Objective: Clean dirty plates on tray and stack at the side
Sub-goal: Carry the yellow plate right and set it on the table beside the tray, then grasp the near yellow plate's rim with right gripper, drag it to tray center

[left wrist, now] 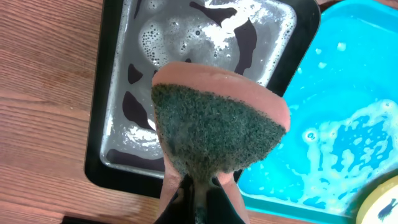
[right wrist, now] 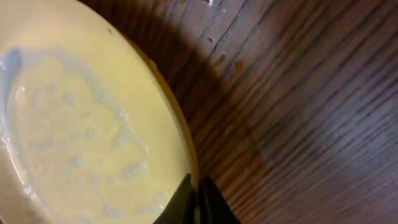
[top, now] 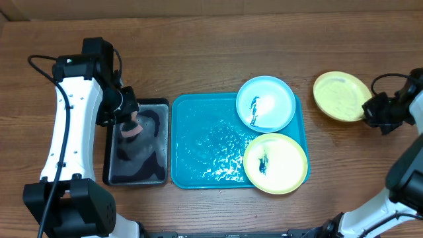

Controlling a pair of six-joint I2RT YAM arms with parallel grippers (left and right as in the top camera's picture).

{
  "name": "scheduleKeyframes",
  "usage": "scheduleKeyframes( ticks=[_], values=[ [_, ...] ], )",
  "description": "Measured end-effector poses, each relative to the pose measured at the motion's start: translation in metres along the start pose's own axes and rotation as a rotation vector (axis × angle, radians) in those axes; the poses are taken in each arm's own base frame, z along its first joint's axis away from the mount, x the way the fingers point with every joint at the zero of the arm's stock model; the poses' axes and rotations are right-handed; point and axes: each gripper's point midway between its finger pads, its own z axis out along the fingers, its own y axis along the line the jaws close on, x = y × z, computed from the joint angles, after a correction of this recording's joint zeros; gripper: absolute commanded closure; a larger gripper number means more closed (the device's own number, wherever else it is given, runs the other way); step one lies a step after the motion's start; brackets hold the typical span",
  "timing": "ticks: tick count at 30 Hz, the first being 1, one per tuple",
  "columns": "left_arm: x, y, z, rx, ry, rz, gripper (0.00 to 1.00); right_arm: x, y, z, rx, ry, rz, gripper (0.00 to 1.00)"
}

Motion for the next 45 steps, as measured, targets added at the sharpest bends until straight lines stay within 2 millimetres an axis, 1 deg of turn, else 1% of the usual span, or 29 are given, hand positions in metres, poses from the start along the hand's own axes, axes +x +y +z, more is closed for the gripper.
scheduleKeyframes(
  ticks=[1,2,3,5,9,11,12,13,16,18,19,21,22,24,26,27,28,29,30,32,34,35,37,40,42,45],
  values=[
    [0.000,0.000,0.000,0.000,0.000,0.000,0.96,-0.001,-0.001,0.002,0.006,0.001,-0.002,0.87],
    [0.000,0.000,0.000,0.000,0.000,0.000,0.96,-0.001,-0.002,0.004,0.010,0.001,-0.003,0.73],
    [0.000,0.000,0.000,0.000,0.000,0.000,0.96,-0.001,-0.003,0.004,0.014,0.001,-0.007,0.62],
    [0.000,0.000,0.000,0.000,-0.001,0.000,0.96,-0.001,-0.003,0.004,0.014,0.001,-0.027,0.52],
    [-0.001,-0.001,0.000,0.006,-0.005,0.001,0.96,0.003,0.004,-0.001,-0.010,0.029,-0.063,0.54],
    [-0.002,-0.002,0.000,0.007,-0.009,0.003,0.96,0.004,0.011,-0.010,-0.018,0.043,-0.082,0.54],
    [-0.003,-0.002,0.000,0.008,-0.010,0.003,0.96,0.004,0.015,-0.016,-0.020,0.046,-0.093,0.54],
    [-0.003,-0.002,0.000,0.010,-0.010,0.003,0.96,0.002,0.025,-0.025,-0.033,0.035,-0.115,0.54],
    [-0.003,-0.002,0.000,0.012,-0.013,0.003,0.96,0.011,0.051,-0.055,-0.048,0.025,-0.203,0.51],
    [-0.004,-0.002,0.000,0.012,-0.014,0.003,0.96,0.026,0.080,-0.082,-0.074,0.000,-0.314,0.48],
    [-0.004,-0.002,0.000,0.012,-0.016,0.003,0.96,0.040,0.092,-0.094,-0.082,0.000,-0.369,0.48],
    [-0.004,-0.002,0.000,0.012,-0.016,0.004,0.96,0.072,0.110,-0.112,-0.093,0.018,-0.466,0.47],
    [-0.004,-0.003,0.000,0.013,-0.017,0.004,0.96,0.096,0.113,-0.118,-0.084,0.054,-0.517,0.47],
    [-0.005,-0.003,0.000,0.013,-0.018,0.004,0.96,0.132,0.117,-0.121,-0.066,0.122,-0.599,0.47],
    [-0.005,-0.003,0.000,0.014,-0.020,0.005,0.96,0.152,0.120,-0.114,-0.051,0.161,-0.655,0.48],
    [-0.005,-0.003,0.000,0.014,-0.021,0.006,0.96,0.163,0.117,-0.107,-0.034,0.191,-0.673,0.49],
    [-0.006,-0.003,0.000,0.015,-0.022,0.008,0.96,0.168,0.115,-0.103,-0.023,0.208,-0.681,0.52],
    [-0.005,-0.003,0.000,0.016,-0.021,0.009,0.96,0.184,0.104,-0.092,0.024,0.260,-0.681,0.54],
    [-0.005,-0.004,0.000,0.020,-0.020,0.016,0.96,0.187,0.101,-0.089,0.037,0.273,-0.673,0.55],
    [-0.005,-0.005,0.000,0.028,-0.019,0.023,0.96,0.199,0.084,-0.076,0.105,0.318,-0.644,0.57],
    [-0.005,-0.007,0.000,0.035,-0.018,0.028,0.96,0.206,0.063,-0.063,0.178,0.353,-0.597,0.57],
    [-0.005,-0.007,0.000,0.038,-0.017,0.029,0.96,0.207,0.057,-0.060,0.196,0.363,-0.584,0.57],
    [-0.004,-0.008,0.000,0.042,-0.016,0.030,0.96,0.213,0.037,-0.050,0.257,0.394,-0.543,0.57],
    [-0.005,-0.008,0.000,0.045,-0.019,0.031,0.96,0.219,0.017,-0.039,0.311,0.418,-0.504,0.56],
    [-0.006,-0.009,0.000,0.048,-0.022,0.031,0.96,0.225,0.003,-0.033,0.343,0.431,-0.475,0.54],
    [-0.006,-0.009,0.000,0.048,-0.023,0.031,0.96,0.234,-0.018,-0.032,0.373,0.433,-0.436,0.53]
  ],
)
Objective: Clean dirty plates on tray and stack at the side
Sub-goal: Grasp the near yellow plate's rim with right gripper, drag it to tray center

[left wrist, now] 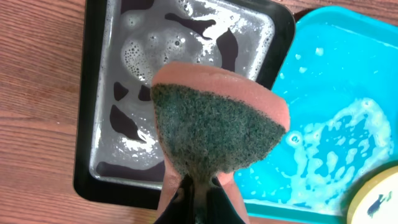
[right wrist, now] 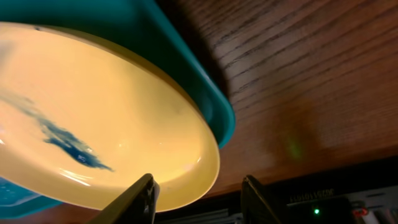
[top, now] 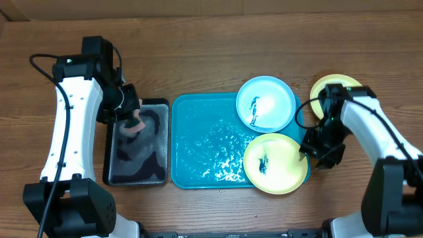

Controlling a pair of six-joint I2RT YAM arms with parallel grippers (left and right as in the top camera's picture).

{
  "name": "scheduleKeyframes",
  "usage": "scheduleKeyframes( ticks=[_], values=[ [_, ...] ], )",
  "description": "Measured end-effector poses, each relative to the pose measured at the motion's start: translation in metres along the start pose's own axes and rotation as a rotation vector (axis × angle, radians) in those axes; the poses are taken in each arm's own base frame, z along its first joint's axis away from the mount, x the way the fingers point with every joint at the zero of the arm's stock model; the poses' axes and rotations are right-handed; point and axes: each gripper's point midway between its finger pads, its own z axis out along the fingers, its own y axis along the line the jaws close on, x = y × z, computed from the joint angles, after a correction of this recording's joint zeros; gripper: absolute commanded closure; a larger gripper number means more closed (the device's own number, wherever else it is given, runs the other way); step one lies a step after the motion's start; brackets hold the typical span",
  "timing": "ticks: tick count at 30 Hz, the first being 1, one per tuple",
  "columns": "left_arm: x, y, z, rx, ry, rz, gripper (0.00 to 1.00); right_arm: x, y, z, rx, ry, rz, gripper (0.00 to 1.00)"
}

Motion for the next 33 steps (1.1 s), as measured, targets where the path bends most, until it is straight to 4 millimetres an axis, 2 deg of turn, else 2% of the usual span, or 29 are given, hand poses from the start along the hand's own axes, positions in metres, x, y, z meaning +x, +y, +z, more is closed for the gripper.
scheduleKeyframes(
  ticks=[3,11,17,23,26,33],
  values=[
    [-0.003,-0.001,0.000,0.003,-0.010,0.001,0.96,0.009,-0.010,0.017,0.007,0.007,0.030,0.53],
    [-0.003,-0.001,0.000,0.004,-0.014,0.001,0.96,0.010,-0.014,0.054,-0.021,0.009,0.039,0.53],
    [-0.003,-0.001,0.000,0.004,-0.013,0.001,0.96,0.002,-0.008,0.055,-0.049,-0.020,0.033,0.58],
    [-0.005,-0.003,0.000,0.017,-0.019,0.002,0.96,0.001,-0.009,0.055,-0.039,-0.028,0.012,0.78],
    [-0.006,-0.004,0.000,0.018,-0.023,0.002,0.96,0.003,-0.009,0.056,-0.026,-0.026,-0.008,0.84],
    [-0.006,-0.005,0.000,0.025,-0.024,0.002,0.96,0.009,0.004,0.055,0.012,-0.048,-0.105,0.84]
  ],
)
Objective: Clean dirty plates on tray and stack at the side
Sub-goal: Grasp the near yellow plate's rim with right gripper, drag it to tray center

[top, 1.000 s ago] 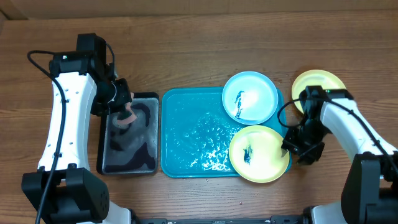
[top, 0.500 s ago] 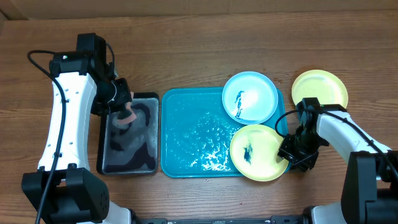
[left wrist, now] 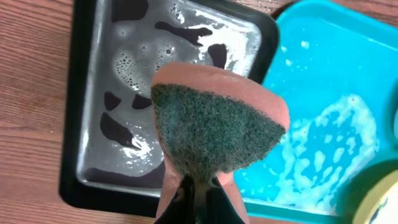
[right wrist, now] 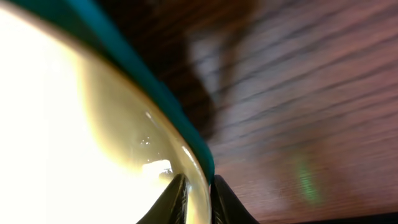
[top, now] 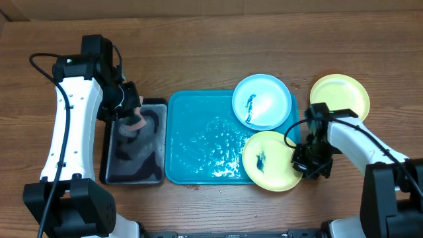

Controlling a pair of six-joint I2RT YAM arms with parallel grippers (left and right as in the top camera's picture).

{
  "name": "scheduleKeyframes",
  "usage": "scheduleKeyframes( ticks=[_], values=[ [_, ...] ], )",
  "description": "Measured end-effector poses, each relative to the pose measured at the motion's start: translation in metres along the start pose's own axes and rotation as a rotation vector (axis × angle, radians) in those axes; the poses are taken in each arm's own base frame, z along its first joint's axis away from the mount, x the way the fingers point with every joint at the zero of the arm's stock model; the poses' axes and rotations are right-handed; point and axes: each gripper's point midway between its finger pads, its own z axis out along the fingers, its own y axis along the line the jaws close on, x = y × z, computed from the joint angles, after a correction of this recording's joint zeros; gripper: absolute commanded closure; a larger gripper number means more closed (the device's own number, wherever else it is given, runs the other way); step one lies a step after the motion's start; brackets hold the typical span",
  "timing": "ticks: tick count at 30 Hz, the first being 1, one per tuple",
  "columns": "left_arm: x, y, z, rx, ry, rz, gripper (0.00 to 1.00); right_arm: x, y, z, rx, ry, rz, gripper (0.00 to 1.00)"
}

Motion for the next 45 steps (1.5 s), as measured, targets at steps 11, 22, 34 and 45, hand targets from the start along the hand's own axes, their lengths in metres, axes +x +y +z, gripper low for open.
scheduleKeyframes(
  ticks=[11,22,34,45],
  values=[
    [0.000,0.000,0.000,0.001,0.000,0.001,0.96,0.008,0.050,-0.018,-0.015,-0.052,-0.209,0.96],
    [0.002,-0.008,0.001,0.008,0.004,0.021,0.96,-0.005,0.089,-0.017,-0.084,-0.174,-0.325,0.56],
    [0.002,-0.009,0.001,0.014,0.002,0.021,0.96,-0.022,0.105,-0.002,-0.171,-0.258,-0.354,0.82],
    [0.002,-0.009,0.001,0.015,0.002,0.021,0.96,-0.020,0.113,0.000,-0.210,-0.248,-0.371,0.96]
  ],
)
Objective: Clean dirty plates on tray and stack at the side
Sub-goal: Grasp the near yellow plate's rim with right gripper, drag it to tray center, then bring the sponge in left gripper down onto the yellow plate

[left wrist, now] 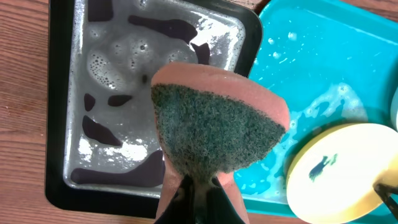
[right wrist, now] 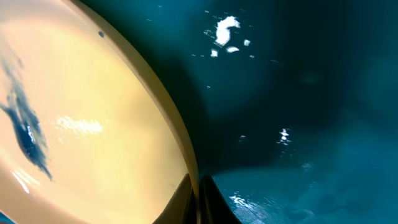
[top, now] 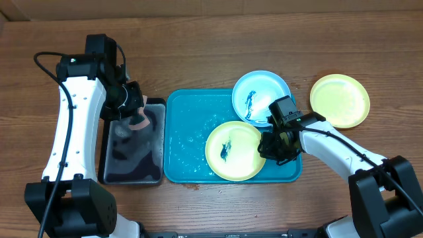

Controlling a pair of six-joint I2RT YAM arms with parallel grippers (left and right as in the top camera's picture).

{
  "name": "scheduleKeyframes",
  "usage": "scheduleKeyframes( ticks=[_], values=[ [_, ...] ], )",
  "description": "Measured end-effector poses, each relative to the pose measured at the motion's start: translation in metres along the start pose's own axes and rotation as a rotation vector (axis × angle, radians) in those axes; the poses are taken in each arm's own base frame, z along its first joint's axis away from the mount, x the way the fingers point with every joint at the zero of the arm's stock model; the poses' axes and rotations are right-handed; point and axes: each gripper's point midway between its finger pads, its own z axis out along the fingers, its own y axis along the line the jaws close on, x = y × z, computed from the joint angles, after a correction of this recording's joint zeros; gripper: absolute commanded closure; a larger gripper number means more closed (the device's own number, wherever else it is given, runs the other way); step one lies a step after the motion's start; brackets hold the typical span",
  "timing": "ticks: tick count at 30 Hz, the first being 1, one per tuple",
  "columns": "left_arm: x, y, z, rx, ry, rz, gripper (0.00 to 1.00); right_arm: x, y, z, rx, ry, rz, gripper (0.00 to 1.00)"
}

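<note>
A yellow plate (top: 234, 151) with a blue smear lies in the middle of the teal tray (top: 188, 142). My right gripper (top: 269, 147) is shut on its right rim, the rim pinched between the fingers in the right wrist view (right wrist: 198, 193). A light blue plate (top: 258, 99) with a blue smear sits at the tray's far right corner. A clean yellow plate (top: 340, 99) rests on the table to the right. My left gripper (top: 135, 112) is shut on a pink sponge (left wrist: 214, 118) with a green scouring face, held over the black basin (top: 112, 168) of soapy water.
Soapy water and foam patches lie on the teal tray's floor (left wrist: 323, 68). The black basin (left wrist: 62, 180) stands directly against the tray's left edge. Bare wooden table (top: 211, 53) surrounds them.
The right gripper, still shut on the dirty yellow plate's rim, has moved left, and the plate now lies in the tray's middle instead of its near right corner. The left gripper with the sponge shifted slightly.
At first my right gripper was at the clean yellow plate's edge at the far right. Then it stood open at the dirty yellow plate's rim, then shut on it, and the plate is now mid-tray. My left gripper held the sponge over the basin throughout.
</note>
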Motion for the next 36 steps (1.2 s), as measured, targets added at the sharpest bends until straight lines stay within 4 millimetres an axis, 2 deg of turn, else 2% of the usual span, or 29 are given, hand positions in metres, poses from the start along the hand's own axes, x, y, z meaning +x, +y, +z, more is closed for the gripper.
scheduleKeyframes(
  ticks=[5,9,13,18,21,26,32,36],
  values=[
    [0.000,-0.003,0.000,0.015,0.001,0.000,0.96,-0.004,0.022,0.002,-0.072,-0.021,-0.062,0.96],
    [-0.002,-0.014,0.000,0.067,-0.006,0.034,0.96,0.003,0.052,0.007,-0.122,-0.035,-0.150,0.96],
    [0.002,-0.042,0.000,0.132,-0.006,0.107,0.96,-0.001,0.079,0.007,-0.183,-0.080,-0.184,0.96],
    [0.018,-0.084,0.004,0.164,0.005,0.237,0.96,-0.012,0.091,0.009,-0.230,-0.110,-0.153,0.96],
    [0.029,-0.109,0.011,0.151,0.005,0.326,0.96,-0.012,0.093,0.015,-0.240,-0.100,-0.144,0.96],
    [0.048,-0.131,0.031,0.043,0.027,0.396,0.96,-0.010,0.089,0.021,-0.227,-0.075,-0.113,0.96],
    [0.064,-0.136,0.062,-0.074,0.090,0.399,0.96,-0.001,0.063,0.024,-0.095,-0.041,-0.056,0.96],
    [0.062,-0.130,0.075,-0.128,0.108,0.371,0.96,-0.008,0.051,0.012,0.013,-0.058,-0.083,0.96]
  ],
)
